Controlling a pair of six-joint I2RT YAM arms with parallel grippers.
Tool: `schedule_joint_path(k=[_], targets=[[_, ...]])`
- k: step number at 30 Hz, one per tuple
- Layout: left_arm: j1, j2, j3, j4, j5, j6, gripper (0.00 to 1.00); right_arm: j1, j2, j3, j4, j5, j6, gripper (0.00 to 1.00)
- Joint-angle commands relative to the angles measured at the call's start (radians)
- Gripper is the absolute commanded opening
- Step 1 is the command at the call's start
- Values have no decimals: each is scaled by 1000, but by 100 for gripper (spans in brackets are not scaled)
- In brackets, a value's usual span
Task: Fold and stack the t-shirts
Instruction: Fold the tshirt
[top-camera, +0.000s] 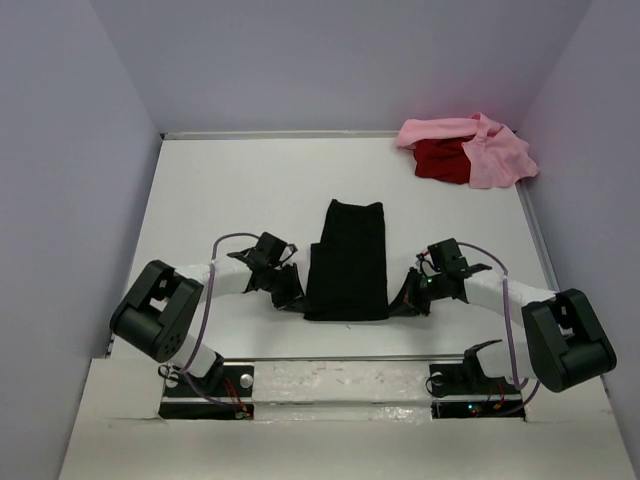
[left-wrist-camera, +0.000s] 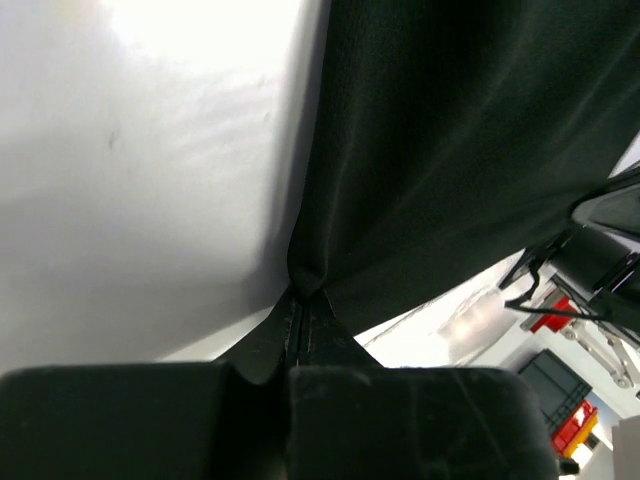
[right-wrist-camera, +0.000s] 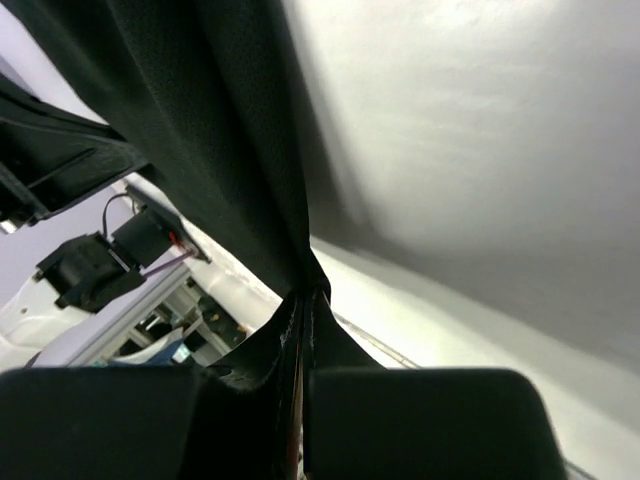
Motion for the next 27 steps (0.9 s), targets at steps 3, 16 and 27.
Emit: schedule_joint_path(k=[3, 16, 27], targets=[[-5, -96, -10, -268, 21, 10, 0, 9, -73, 84, -215, -56, -18, 0], [-5, -354, 183, -638, -36, -36, 0, 9, -249, 256, -529, -42, -75, 0], [-5, -332, 328, -691, -106, -47, 0, 9, -182, 435, -537, 4, -112, 0]])
